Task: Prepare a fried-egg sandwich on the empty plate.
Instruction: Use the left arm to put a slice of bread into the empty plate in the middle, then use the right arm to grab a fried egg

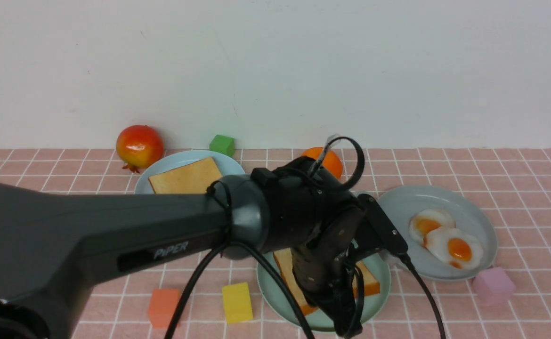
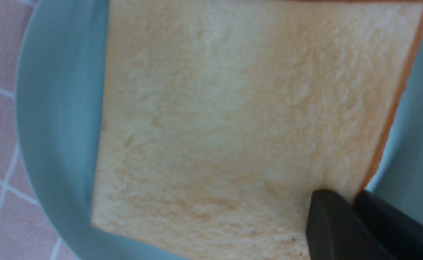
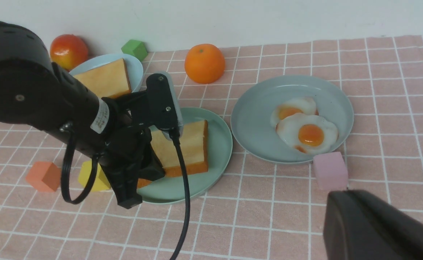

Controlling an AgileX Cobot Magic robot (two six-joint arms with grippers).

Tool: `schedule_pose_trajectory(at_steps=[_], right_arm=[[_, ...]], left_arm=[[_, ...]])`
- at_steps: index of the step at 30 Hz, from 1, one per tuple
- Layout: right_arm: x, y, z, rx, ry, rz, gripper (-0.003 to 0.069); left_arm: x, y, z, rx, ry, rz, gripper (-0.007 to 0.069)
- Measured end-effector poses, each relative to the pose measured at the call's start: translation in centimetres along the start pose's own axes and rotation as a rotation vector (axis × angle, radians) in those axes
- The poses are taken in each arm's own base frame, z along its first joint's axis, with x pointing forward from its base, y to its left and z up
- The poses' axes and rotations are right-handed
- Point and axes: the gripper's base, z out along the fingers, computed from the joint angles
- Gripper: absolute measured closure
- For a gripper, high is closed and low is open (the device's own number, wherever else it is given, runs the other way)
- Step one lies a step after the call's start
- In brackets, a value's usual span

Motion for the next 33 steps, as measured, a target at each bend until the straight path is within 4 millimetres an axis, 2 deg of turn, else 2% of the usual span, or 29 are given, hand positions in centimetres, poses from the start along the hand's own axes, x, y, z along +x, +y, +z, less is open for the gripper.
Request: schedule_pose_trajectory(at_steps=[4,5,7,9,12,13,14,16,17,18,21,22,23,24,25,26,27,28,31,33], right_arm=[[0.0,0.0,0.0,0.000,0.000,0.000,0.0648],[0.0,0.0,0.0,0.000,0.000,0.000,0.0648],[0.0,0.0,0.0,0.000,0.000,0.000,0.0648],[0.0,0.0,0.0,-0.002,0.000,0.001,0.0647],[-0.1,0.1,0.0,-0.005,0.002,0.003,0.0645],[-0.2,0.1,0.0,-0.006,0.013,0.004,0.0644],[-0.5,0.1,0.1,-0.008,0.040,0.006,0.0643],[-1.2,0.1,0.5,-0.010,0.111,0.010,0.0641],[-1.3,0.1,0.7,-0.010,0.126,0.011,0.0641],[-1.9,0.0,1.3,-0.007,0.184,0.016,0.0640],[-3.5,-0.4,3.6,0.007,0.316,0.025,0.0637],[-3.9,-0.5,4.6,0.011,0.358,0.031,0.0637],[-4.4,-0.7,5.5,0.012,0.390,0.037,0.0637],[-4.5,-0.7,5.9,0.013,0.405,0.040,0.0637],[-4.8,-0.8,6.4,0.013,0.421,0.044,0.0637],[-5.3,-1.1,8.1,0.012,0.477,0.057,0.0637],[-5.6,-1.1,8.8,0.011,0.496,0.063,0.0637],[-5.6,-1.2,9.2,0.010,0.509,0.064,0.0637],[-6.2,-1.1,12.5,-0.012,0.610,0.048,0.0637],[-6.3,-0.9,13.6,-0.022,0.638,0.026,0.0637]], left_arm=[[0.0,0.0,0.0,-0.003,0.001,-0.001,0.0531],[0.0,0.0,0.0,-0.003,0.001,-0.003,0.0482],[0.0,0.0,0.0,-0.003,0.001,-0.003,0.0448],[0.0,0.0,0.0,-0.003,0.000,-0.004,0.0335],[-0.1,0.1,-0.6,-0.005,-0.012,-0.006,0.0235],[-0.2,0.2,-1.1,-0.007,-0.022,-0.009,0.0202],[-0.4,0.3,-2.5,-0.007,-0.048,-0.022,0.0160],[-0.6,0.4,-5.4,0.005,-0.104,-0.060,0.0138],[-0.7,0.4,-6.1,0.009,-0.117,-0.069,0.0139],[-0.7,0.4,-8.7,0.029,-0.168,-0.105,0.0161],[0.5,0.3,-15.6,0.098,-0.318,-0.202,0.0329],[1.2,0.3,-17.0,0.111,-0.351,-0.220,0.0383],[2.5,0.3,-19.0,0.129,-0.393,-0.240,0.0469],[2.7,0.4,-19.3,0.129,-0.403,-0.243,0.0483],[3.8,0.2,-20.4,0.139,-0.429,-0.249,0.0540],[5.9,-0.2,-22.3,0.143,-0.495,-0.251,0.0613],[7.4,-0.6,-23.3,0.149,-0.531,-0.254,0.0613],[7.7,-0.7,-23.5,0.148,-0.545,-0.253,0.0612],[13.5,-2.4,-26.4,0.160,-0.714,-0.283,0.0613],[15.6,-3.0,-27.1,0.158,-0.765,-0.293,0.0613]])
